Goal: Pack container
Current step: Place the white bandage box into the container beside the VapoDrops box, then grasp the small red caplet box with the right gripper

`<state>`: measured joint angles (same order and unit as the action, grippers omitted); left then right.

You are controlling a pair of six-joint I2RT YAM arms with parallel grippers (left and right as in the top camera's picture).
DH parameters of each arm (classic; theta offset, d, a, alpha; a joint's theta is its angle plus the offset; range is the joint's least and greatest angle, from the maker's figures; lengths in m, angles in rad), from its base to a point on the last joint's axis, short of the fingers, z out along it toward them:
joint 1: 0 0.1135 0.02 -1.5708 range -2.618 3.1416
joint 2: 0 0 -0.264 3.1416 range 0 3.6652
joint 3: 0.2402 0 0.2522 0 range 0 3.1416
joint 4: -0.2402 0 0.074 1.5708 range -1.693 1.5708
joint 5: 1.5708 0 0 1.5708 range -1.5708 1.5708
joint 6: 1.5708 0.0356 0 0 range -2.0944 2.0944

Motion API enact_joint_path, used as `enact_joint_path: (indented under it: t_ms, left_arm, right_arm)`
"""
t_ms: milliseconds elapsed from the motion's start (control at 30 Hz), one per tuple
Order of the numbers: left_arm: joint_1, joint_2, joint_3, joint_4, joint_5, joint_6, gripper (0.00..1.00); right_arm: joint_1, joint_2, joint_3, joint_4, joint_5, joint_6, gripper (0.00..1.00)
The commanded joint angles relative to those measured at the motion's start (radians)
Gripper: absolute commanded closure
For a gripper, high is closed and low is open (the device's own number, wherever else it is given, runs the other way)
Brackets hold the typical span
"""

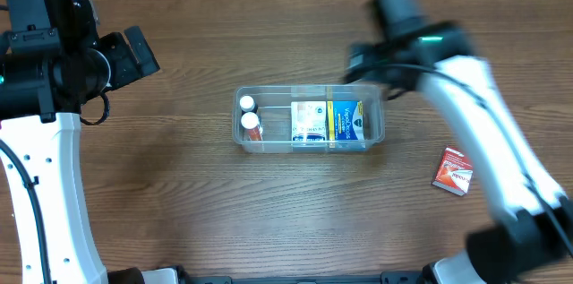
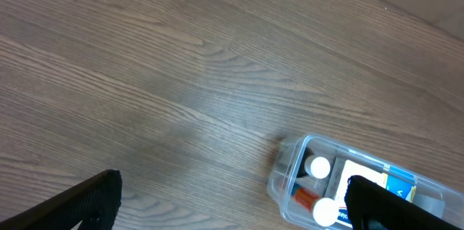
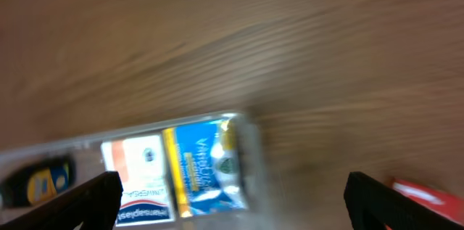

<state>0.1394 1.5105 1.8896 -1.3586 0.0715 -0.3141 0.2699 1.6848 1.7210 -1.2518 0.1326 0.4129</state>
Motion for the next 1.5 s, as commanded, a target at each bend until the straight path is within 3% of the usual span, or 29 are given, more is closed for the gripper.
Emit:
enact_joint_path:
  t_ms: [0, 167, 300, 433, 567, 800, 1233, 1467]
  left_arm:
    - [0.004, 0.006, 0.002, 0.001, 0.000, 0.023, 0.00]
    - [0.004, 0.006, 0.002, 0.001, 0.000, 0.023, 0.00]
    - [0.004, 0.006, 0.002, 0.003, -0.001, 0.023, 0.00]
    - [0.004, 0.006, 0.002, 0.006, 0.000, 0.023, 0.00]
    - [0.004, 0.006, 0.002, 0.005, 0.000, 0.023, 0.00]
    - [0.004, 0.006, 0.002, 0.006, 0.000, 0.023, 0.00]
    - [0.004, 0.006, 0.002, 0.008, 0.000, 0.023, 0.00]
    - [0.004, 0.006, 0.002, 0.007, -0.001, 0.023, 0.00]
  right_arm:
    - [-0.158, -0.111, 0.018, -0.129, -0.006, 0.052, 0.00]
    - [-0.201, -0.274, -0.107, -0.188, -0.003, 0.064, 0.00]
    - [-0.223, -0.417, -0.319, -0.108, -0.006, 0.106, 0.00]
    - [-0.326, -0.423, -0.532, -0.019, -0.009, 0.110, 0.00]
    - [-0.457, -0.363, -0.684, 0.124, -0.092, -0.069, 0.00]
    - [-0.541, -0.195, -0.705, 0.174, -0.090, -0.214, 0.00]
    - [-0.541, 0.039, -0.752, 0.303, -0.094, -0.228, 0.00]
    - [-0.541, 0.061, -0.752, 0.320, -0.095, -0.228, 0.02]
